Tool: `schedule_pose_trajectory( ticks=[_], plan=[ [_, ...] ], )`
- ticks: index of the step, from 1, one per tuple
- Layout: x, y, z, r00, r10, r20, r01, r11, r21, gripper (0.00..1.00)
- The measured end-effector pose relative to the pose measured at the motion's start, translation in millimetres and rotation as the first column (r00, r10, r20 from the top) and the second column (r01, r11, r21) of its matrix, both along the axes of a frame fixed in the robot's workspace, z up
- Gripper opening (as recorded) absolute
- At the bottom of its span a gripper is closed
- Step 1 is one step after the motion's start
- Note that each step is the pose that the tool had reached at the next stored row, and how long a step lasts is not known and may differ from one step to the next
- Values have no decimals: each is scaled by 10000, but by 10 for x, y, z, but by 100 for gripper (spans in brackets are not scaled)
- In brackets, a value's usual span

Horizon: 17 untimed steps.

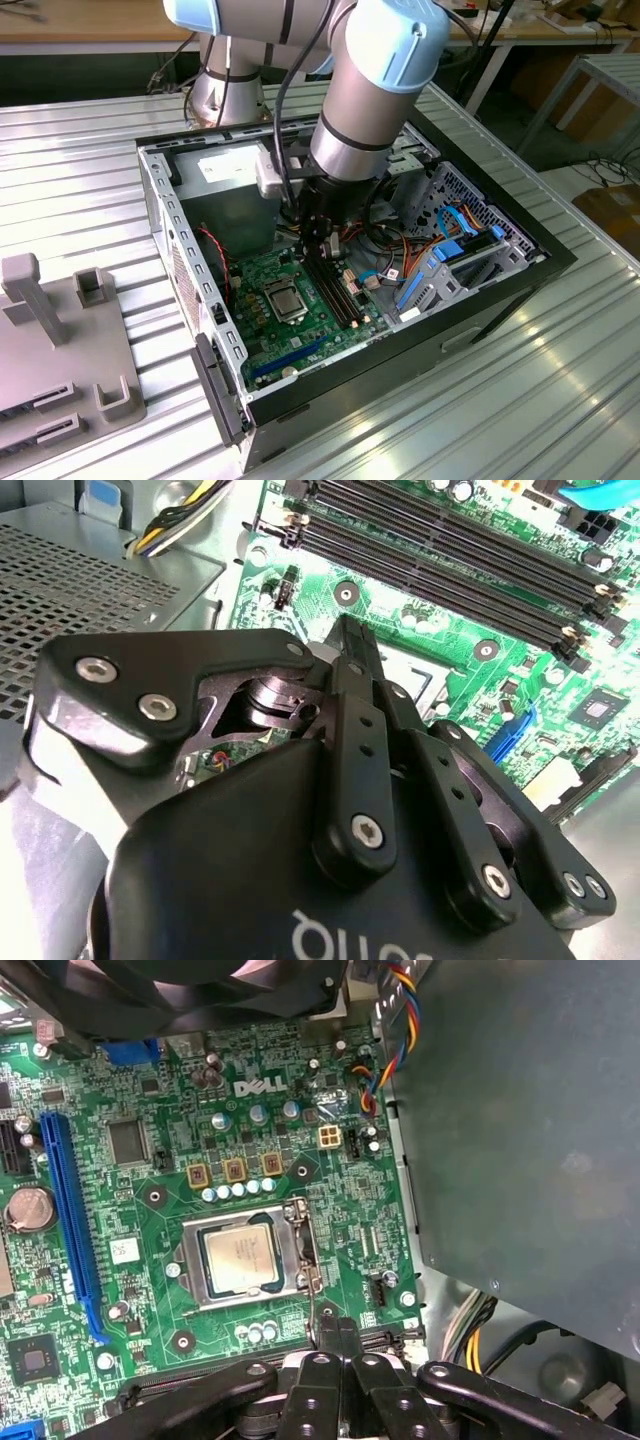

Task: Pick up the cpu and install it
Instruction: 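Install the first cpu locking lever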

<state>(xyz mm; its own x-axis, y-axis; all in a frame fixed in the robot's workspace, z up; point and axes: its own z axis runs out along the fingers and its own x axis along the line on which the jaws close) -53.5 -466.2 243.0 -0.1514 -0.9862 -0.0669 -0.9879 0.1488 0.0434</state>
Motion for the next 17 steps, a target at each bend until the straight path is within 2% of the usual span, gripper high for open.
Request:
schedule_pose_trajectory(
  ticks=[4,7,11,17],
  plan=[
    [-25,-3,0,9999,147,30,-147,9999,1,11],
    [-30,-16,0,9992,407,43,-407,9992,-1,11],
    [-34,-42,0,9959,906,71,-906,9959,-1,11],
    [-48,-94,0,9911,1328,106,-1328,9911,-6,11]
  ],
)
